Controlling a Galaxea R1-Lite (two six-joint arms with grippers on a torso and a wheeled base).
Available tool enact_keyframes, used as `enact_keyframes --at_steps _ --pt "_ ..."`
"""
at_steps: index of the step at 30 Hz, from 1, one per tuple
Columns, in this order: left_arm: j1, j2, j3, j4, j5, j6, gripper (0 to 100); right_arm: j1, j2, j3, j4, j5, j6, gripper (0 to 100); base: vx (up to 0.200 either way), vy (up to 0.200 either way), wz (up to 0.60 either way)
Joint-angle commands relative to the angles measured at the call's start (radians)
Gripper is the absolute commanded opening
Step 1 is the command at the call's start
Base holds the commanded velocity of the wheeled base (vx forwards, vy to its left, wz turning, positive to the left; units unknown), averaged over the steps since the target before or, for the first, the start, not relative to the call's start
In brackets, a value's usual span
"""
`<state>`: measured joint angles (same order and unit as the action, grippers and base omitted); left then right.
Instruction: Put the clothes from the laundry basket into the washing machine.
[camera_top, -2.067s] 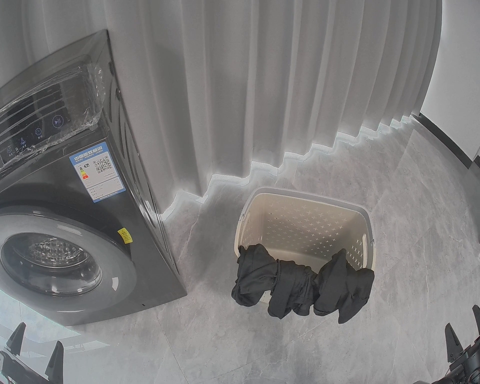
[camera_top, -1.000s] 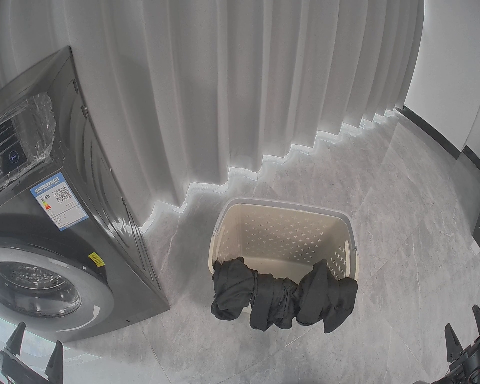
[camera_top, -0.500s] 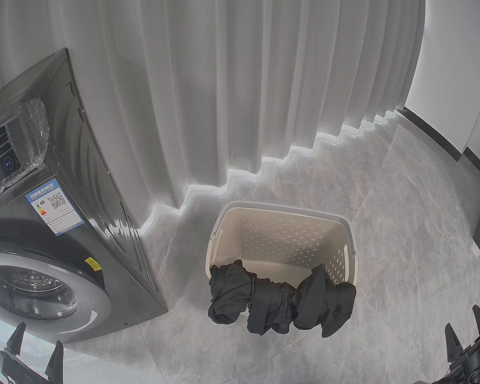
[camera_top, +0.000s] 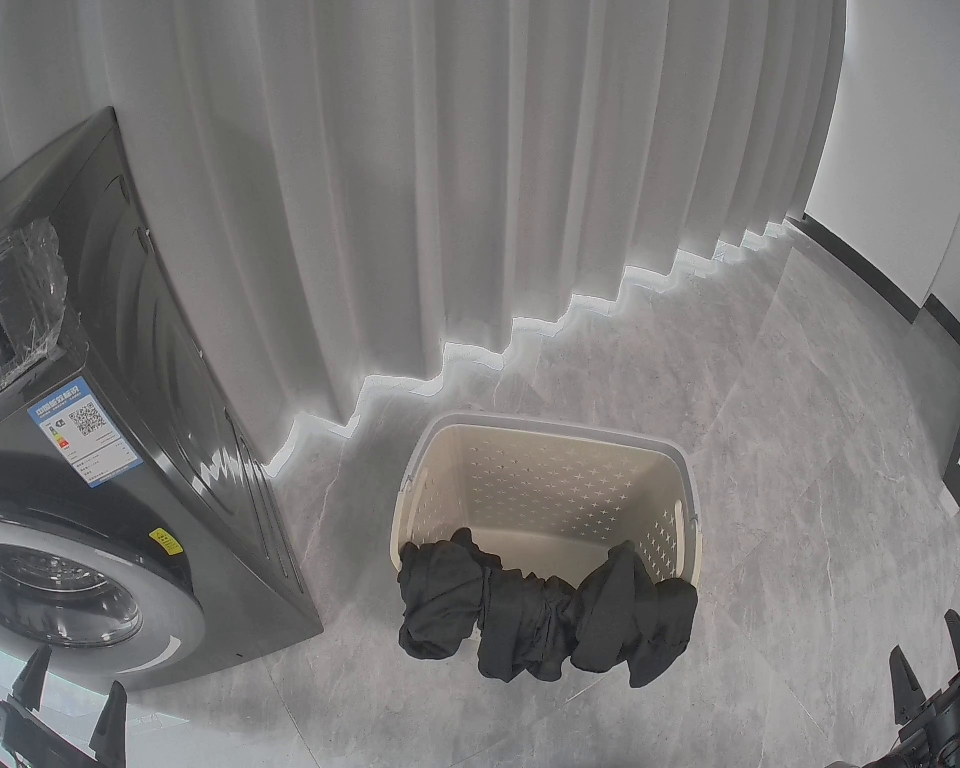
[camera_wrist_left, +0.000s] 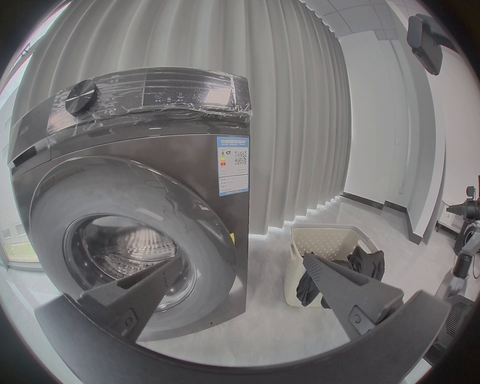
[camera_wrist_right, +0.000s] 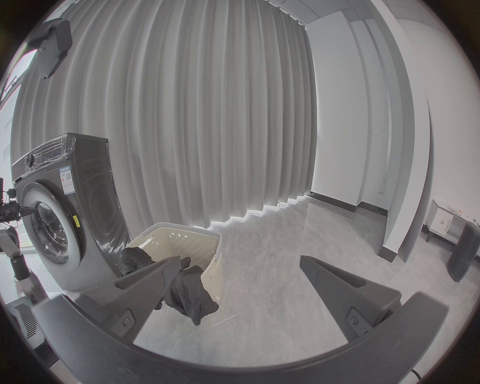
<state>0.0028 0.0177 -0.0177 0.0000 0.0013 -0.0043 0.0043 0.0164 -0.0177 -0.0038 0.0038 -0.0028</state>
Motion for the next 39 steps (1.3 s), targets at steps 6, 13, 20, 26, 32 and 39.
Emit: enact_keyframes --at_steps 6,13,20,26,32,39 --pt "0.0 -0.018 0.016 0.0 0.0 0.0 100 0.0 -0.001 0.018 -0.001 0.001 0.0 100 0.133 0.0 0.0" --pt "0.0 -0.018 0.016 0.0 0.0 0.0 100 0.0 -0.001 0.018 -0.001 0.001 0.0 100 0.0 0.0 0.0" --pt "0.0 -0.018 0.016 0.0 0.0 0.0 100 0.0 -0.001 0.018 -0.001 0.001 0.0 100 0.086 0.0 0.0" --pt "0.0 -0.018 0.016 0.0 0.0 0.0 100 0.0 -0.001 0.018 -0.001 0.001 0.0 100 0.0 -0.033 0.0" --pt "0.0 -0.018 0.016 0.002 0.0 0.001 100 0.0 -0.001 0.018 -0.001 0.001 0.0 100 0.0 -0.167 0.0" --pt "0.0 -0.018 0.016 0.002 0.0 0.001 100 0.0 -0.001 0.018 -0.001 0.001 0.0 100 0.0 0.0 0.0"
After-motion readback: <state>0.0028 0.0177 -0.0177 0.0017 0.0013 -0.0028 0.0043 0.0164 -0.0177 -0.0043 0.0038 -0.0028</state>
